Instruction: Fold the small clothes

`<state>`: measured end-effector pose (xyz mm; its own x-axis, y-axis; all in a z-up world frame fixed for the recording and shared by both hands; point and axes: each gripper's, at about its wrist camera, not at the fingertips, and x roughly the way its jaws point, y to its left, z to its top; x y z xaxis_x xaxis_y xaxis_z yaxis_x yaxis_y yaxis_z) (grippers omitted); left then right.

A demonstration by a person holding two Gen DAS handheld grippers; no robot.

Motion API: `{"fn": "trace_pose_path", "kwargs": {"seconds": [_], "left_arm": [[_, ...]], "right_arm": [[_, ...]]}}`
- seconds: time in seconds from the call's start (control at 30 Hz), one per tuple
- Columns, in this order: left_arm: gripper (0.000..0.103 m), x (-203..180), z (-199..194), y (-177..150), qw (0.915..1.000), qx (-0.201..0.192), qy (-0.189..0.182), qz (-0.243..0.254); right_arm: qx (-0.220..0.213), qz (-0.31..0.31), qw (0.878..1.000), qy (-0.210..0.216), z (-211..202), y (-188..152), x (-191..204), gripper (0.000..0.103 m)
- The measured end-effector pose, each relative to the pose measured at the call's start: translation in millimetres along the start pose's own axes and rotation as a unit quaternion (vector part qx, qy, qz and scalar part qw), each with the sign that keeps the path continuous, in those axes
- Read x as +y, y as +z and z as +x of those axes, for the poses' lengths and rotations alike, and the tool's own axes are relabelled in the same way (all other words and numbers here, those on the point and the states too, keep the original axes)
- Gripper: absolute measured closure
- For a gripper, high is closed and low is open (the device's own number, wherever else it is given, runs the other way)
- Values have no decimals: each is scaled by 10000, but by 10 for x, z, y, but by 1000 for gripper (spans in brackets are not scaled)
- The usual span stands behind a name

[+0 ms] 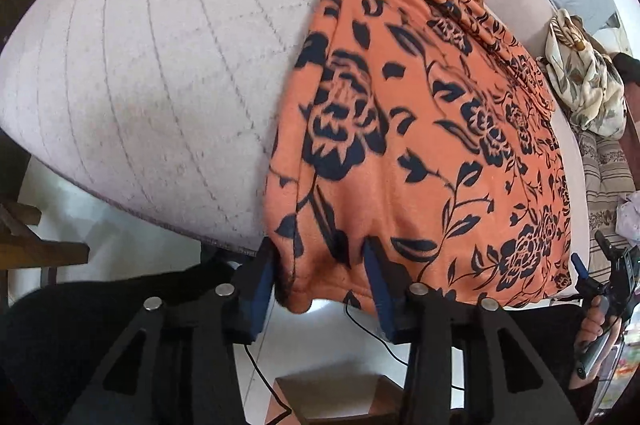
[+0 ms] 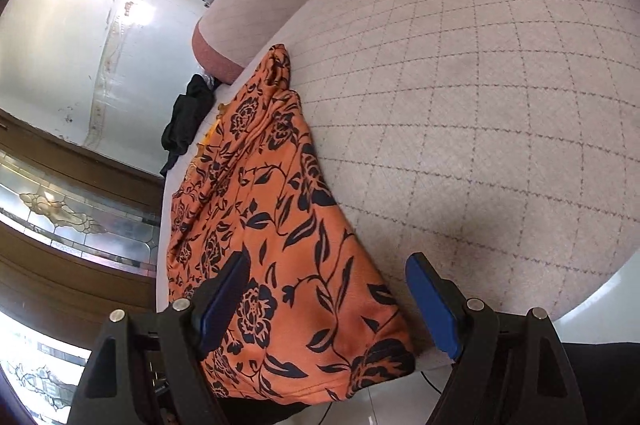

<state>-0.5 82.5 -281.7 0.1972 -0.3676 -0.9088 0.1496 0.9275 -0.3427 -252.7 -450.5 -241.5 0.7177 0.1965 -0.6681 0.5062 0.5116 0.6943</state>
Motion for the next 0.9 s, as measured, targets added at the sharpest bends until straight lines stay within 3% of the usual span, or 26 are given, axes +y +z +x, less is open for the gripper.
{"fn": "trace_pose_path", "kwargs": {"seconds": [0.2,0.33,0.43,0.47,0.53,0.67,0.7,0.8,0.9], "left_arm": [[55,-170,-34,4,9993,-183,37,330],[66,-219,21,-10,9982,-234,237,495],[70,-185,14,8,9988,-230,142,404],[70,-164,13,20,9992,-217,91,336],[70,-144,11,25,9994,-194,59,269],[65,-128,-23,1,9991,-180,100,382],[66,-135,-28,-6,9990,-191,102,398],[90,-125,-49,0,9987,-252,170,407],[92,-81,-67,9,9990,-226,67,376]], "right_arm": [[215,-116,9994,-257,-48,8,-32,20],[411,-160,9978,-497,70,-30,-46,21],[555,-337,9958,-651,210,-89,5,24],[553,-510,9942,-765,234,-118,58,28],[700,-993,9877,-988,316,-214,207,60],[934,-1713,9723,-1288,434,-444,433,88],[997,-1809,9702,-1265,439,-483,478,92],[981,-1725,9754,-964,378,-492,519,92],[1106,-1576,9753,-1084,375,-411,404,89]]}}
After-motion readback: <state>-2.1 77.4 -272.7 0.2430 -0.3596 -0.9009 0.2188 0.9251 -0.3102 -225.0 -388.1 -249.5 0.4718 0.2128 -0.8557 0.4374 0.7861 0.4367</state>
